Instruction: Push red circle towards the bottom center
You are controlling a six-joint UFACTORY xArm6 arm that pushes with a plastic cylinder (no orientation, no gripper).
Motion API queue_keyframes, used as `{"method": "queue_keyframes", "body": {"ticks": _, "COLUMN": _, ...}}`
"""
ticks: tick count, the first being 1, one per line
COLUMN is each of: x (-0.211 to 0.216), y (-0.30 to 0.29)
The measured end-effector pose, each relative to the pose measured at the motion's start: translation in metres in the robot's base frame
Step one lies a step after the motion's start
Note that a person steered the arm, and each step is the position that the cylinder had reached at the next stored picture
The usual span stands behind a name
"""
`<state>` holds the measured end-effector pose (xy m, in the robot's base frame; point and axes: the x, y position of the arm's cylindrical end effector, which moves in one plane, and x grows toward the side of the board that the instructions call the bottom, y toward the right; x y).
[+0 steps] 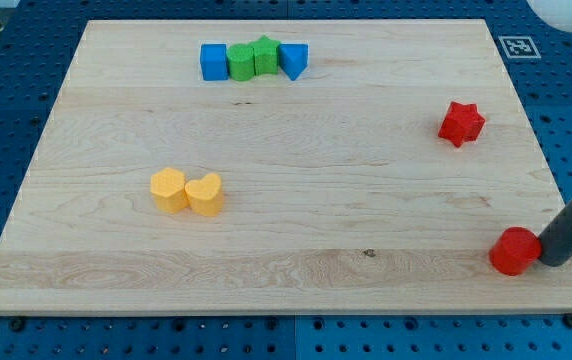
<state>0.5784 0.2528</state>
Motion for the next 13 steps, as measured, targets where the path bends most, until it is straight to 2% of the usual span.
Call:
{"method": "queue_keyframes", "body": {"ticks": 7, "x": -0.001, "y": -0.078}}
{"method": "queue_keyframes", "body": {"ticks": 13, "x": -0.012, "y": -0.097}}
